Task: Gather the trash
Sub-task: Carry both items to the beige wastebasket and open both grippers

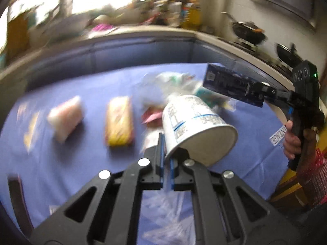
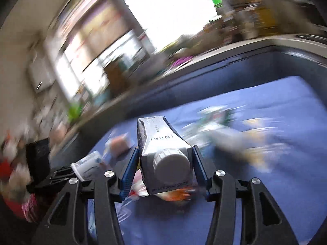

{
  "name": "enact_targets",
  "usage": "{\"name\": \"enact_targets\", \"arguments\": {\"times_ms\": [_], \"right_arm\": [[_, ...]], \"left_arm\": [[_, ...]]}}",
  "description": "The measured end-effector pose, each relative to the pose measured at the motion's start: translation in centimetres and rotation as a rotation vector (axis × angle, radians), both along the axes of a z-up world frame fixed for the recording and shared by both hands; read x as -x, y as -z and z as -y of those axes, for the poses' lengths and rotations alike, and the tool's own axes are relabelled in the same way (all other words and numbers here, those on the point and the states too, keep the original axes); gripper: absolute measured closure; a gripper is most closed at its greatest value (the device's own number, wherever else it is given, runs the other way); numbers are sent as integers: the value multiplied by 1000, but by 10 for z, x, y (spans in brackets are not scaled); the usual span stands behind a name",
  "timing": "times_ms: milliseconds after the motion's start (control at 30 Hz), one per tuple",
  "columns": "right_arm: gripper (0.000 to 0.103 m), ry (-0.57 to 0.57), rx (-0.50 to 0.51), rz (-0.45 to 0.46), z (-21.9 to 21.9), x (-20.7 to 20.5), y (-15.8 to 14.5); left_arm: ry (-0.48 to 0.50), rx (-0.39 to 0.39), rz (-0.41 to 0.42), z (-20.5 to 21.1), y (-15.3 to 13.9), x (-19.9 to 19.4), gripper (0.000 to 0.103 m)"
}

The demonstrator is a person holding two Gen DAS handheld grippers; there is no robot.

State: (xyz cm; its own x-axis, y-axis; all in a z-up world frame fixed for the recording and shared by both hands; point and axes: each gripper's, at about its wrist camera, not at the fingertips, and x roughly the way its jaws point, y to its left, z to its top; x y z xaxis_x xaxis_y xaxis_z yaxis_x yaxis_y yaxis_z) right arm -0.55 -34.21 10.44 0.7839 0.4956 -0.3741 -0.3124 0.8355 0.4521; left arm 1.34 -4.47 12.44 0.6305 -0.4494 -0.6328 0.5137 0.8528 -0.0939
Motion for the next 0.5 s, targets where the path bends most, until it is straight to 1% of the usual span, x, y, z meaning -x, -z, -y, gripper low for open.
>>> {"name": "enact_targets", "arguments": {"times_ms": [67, 100, 133, 167, 200, 233, 267, 300, 367, 400, 500], "right_arm": [[52, 163, -28, -1, 54, 17, 1], [52, 237, -38, -5, 77, 25, 2], [52, 346, -52, -14, 113, 39, 4], [52, 428, -58, -26, 138, 49, 6], [52, 513, -53, -43, 161, 58, 9], [52, 625, -23, -72, 190, 73, 13], [52, 687, 0, -94, 207, 80, 16], [52, 745, 18, -119, 226, 88, 21], [52, 846, 43, -192, 262, 101, 34], [52, 876, 55, -224, 274, 104, 41], [52, 912, 72, -302, 300, 106, 65]], "left_arm": [[101, -26, 24, 51, -15, -10, 99], [168, -26, 23, 87, -22, -16, 99], [216, -24, 21, 113, -25, -20, 99], [280, -21, 12, 150, -28, -24, 99], [326, -16, -5, 179, -29, -28, 99], [391, -6, -41, 219, -28, -31, 99], [453, -3, -83, 259, -24, -32, 99], [492, -10, -113, 289, -18, -32, 99], [576, -42, -186, 362, 0, -29, 99], [595, -61, -215, 394, 10, -29, 99], [620, -98, -294, 455, 37, -31, 99]]}}
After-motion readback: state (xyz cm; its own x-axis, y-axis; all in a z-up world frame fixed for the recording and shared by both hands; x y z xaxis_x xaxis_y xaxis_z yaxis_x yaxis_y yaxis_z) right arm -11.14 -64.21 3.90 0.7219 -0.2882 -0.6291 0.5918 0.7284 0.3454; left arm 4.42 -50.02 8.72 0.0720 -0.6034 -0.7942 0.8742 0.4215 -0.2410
